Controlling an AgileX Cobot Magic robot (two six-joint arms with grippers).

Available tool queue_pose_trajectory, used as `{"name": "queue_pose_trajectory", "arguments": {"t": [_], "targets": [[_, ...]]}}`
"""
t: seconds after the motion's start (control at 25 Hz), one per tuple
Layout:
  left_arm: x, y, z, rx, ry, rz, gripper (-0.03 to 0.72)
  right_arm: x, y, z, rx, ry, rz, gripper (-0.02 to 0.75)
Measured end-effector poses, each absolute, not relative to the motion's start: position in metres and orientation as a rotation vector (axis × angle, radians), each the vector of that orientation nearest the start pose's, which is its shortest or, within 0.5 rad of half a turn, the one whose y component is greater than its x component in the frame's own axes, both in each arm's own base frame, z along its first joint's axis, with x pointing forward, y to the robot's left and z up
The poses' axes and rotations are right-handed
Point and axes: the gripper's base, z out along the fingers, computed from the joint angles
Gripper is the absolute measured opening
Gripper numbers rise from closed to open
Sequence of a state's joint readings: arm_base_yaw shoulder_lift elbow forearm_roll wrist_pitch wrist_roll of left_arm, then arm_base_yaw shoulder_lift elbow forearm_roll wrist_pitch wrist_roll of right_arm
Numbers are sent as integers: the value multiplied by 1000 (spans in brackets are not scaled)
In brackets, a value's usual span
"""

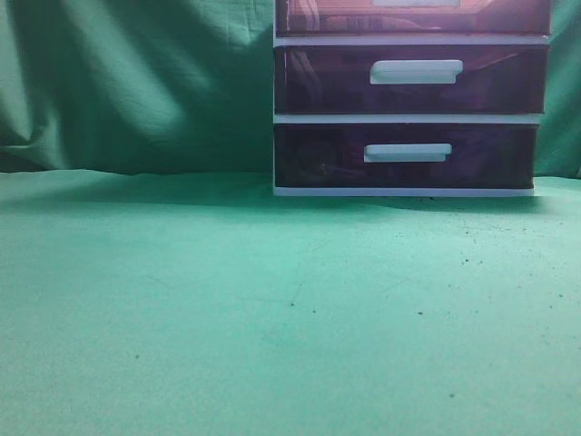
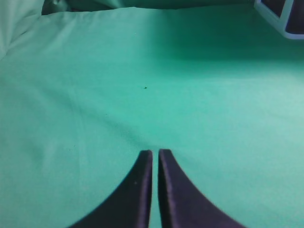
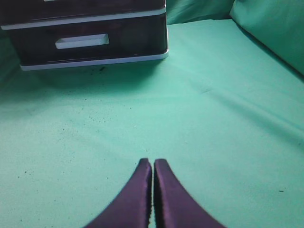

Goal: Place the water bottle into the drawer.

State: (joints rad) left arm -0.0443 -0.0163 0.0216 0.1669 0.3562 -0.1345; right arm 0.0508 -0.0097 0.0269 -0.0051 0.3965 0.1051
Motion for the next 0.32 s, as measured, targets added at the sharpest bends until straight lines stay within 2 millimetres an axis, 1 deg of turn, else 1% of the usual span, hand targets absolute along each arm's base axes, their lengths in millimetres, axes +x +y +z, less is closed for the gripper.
{"name": "queue_pose_trajectory", "arguments": {"t": [0.32], "targets": [[53, 3, 175, 21, 1840, 38, 0, 52, 2, 169, 48, 1898, 101, 0]]}}
